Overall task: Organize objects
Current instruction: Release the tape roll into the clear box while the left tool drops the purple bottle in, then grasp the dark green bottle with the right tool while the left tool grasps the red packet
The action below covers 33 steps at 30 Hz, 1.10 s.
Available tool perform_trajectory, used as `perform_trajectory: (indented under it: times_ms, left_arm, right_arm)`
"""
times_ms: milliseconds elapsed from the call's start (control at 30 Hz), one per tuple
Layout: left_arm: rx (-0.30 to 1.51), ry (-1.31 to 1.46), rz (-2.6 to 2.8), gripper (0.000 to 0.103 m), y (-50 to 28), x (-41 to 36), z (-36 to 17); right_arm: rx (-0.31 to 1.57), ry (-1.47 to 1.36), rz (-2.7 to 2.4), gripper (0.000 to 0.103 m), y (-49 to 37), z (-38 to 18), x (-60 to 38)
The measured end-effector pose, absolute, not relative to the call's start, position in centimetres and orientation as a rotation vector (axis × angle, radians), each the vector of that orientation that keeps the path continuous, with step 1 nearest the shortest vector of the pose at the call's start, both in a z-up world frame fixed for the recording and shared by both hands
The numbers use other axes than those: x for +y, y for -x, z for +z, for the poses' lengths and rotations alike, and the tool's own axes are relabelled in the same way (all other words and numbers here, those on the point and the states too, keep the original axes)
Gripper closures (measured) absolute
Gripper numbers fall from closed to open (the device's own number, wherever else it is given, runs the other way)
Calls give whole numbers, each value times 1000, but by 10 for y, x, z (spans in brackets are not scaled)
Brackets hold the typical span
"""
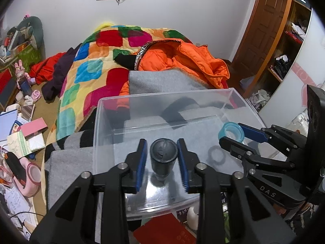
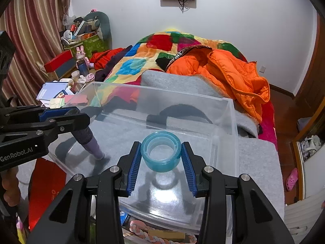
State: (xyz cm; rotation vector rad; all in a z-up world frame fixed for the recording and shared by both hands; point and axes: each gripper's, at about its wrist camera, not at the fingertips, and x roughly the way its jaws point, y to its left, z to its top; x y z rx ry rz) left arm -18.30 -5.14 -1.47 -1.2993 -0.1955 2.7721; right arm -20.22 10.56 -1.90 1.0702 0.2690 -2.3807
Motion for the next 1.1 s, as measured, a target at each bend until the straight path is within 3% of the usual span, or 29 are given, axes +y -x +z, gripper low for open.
perform_trajectory:
  times_ms: [67, 267, 533, 1100]
  left_arm:
    - [-189, 1286, 2788, 58, 181, -52, -12]
    - [-188, 1237, 2816, 44, 170, -52, 2]
    - [-171, 1165, 2868, 26, 143, -51, 21]
    - [-128, 1265, 2808, 25, 61, -32, -18]
  right_arm:
    - [273, -1070, -2381, 65, 202, -19, 105]
    - [266, -1026, -2406, 50, 194, -9, 110]
    - [222, -985, -2413, 42, 177, 7, 121]
    - [152, -992, -2328, 41, 101, -2, 140]
